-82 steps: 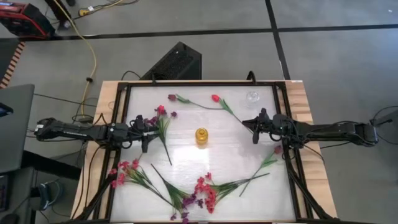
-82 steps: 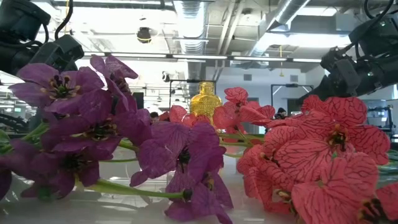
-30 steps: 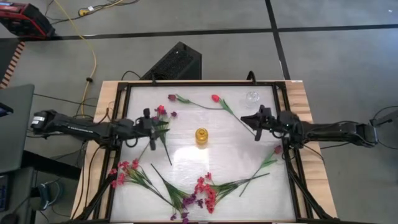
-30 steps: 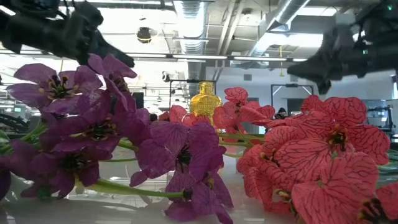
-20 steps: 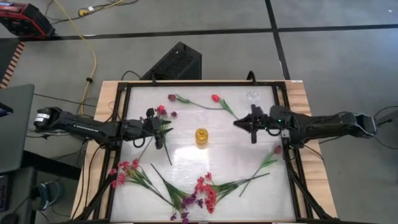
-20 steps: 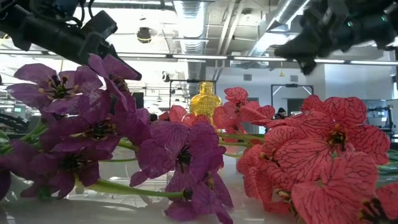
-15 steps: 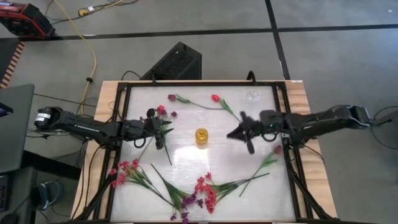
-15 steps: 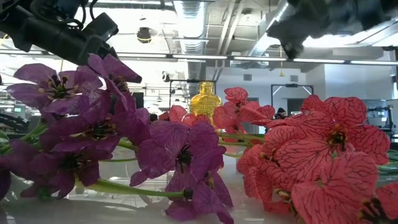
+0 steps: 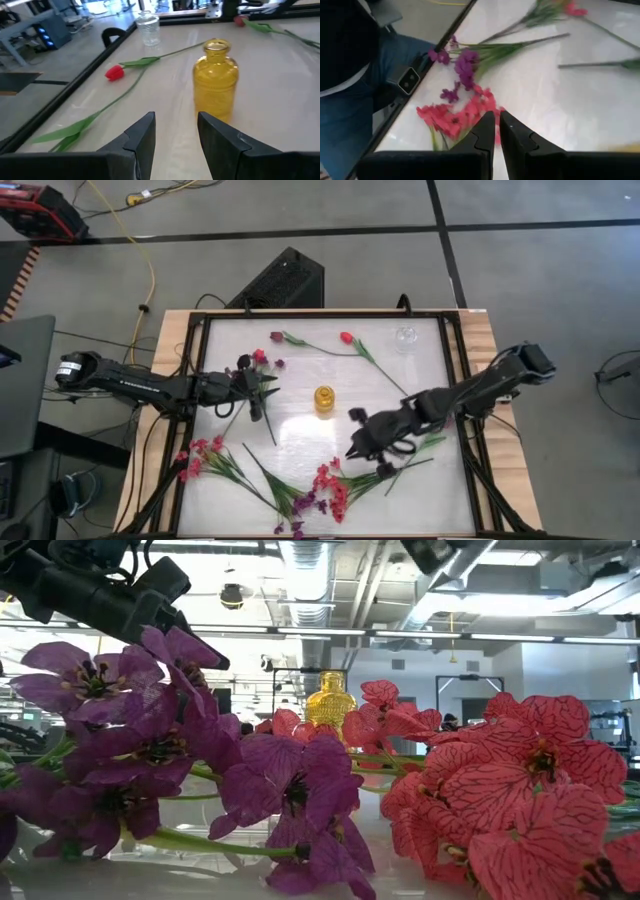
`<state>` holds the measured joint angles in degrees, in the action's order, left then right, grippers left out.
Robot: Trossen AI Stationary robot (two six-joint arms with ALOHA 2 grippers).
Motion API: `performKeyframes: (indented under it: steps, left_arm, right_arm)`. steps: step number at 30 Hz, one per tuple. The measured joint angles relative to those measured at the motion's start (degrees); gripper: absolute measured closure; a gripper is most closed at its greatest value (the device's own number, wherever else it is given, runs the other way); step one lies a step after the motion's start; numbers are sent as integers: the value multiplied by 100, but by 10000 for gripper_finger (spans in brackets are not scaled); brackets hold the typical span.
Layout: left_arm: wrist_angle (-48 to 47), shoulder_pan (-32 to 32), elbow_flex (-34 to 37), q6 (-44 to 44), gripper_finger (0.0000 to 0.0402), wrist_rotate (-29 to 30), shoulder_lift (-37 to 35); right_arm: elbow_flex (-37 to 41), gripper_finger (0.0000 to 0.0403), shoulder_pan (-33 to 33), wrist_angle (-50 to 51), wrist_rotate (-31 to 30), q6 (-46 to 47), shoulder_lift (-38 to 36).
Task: Sort flowers into vase by color
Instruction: Put the bottom purple flowers into the yellow vase
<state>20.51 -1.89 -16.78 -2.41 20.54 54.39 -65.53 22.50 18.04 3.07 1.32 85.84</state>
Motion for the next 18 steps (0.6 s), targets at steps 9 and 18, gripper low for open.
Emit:
performKeyframes:
  steps: [9,18]
  left_arm:
    - [-105,0,0,214,265,-208,-2]
    - [-401,-2,0,163,265,-31,-2]
  right_arm:
    - [-1596,346,-39,-115,-470,-2631,1698]
    - [-3140,346,-287,-371,-493,-6703,3457]
